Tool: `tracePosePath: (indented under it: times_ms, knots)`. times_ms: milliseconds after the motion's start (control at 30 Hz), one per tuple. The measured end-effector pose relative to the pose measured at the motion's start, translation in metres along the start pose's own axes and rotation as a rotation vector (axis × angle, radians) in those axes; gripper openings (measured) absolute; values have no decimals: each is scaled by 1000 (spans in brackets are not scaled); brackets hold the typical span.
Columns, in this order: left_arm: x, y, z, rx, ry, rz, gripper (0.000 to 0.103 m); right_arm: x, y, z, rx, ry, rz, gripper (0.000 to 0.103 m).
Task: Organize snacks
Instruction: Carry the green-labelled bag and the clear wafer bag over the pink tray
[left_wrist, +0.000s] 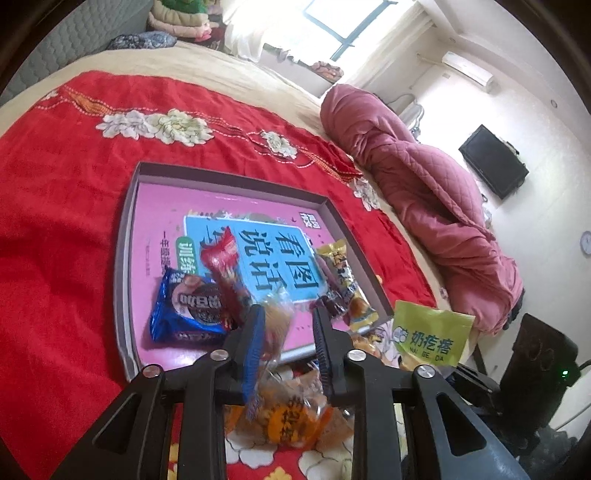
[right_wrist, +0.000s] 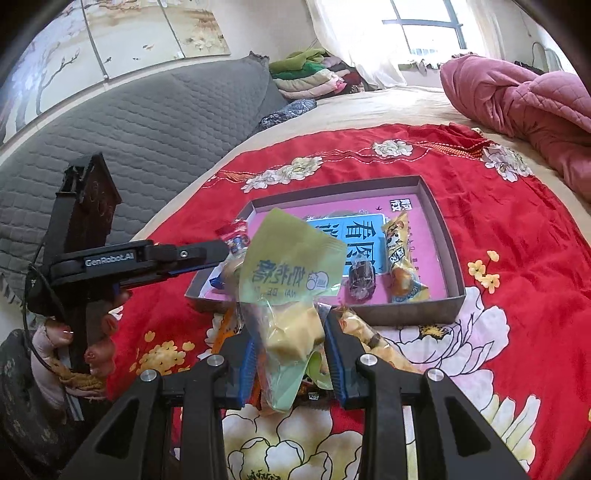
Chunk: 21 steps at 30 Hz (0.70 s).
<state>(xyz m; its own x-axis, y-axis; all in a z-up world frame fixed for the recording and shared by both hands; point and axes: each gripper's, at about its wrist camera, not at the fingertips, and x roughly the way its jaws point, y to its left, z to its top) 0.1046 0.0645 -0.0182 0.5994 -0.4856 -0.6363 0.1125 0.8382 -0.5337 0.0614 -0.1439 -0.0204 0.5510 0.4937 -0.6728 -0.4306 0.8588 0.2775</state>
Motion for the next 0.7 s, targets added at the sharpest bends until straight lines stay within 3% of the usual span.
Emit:
tracePosePath:
  times_ms: [133,700]
  knots:
    - [13,3,1,12,21,31,25,1,-4,1,11,-2,-6,33]
    - [29,17,-2,-30,55,43,25,17,-31,22,59,-44,-93,33]
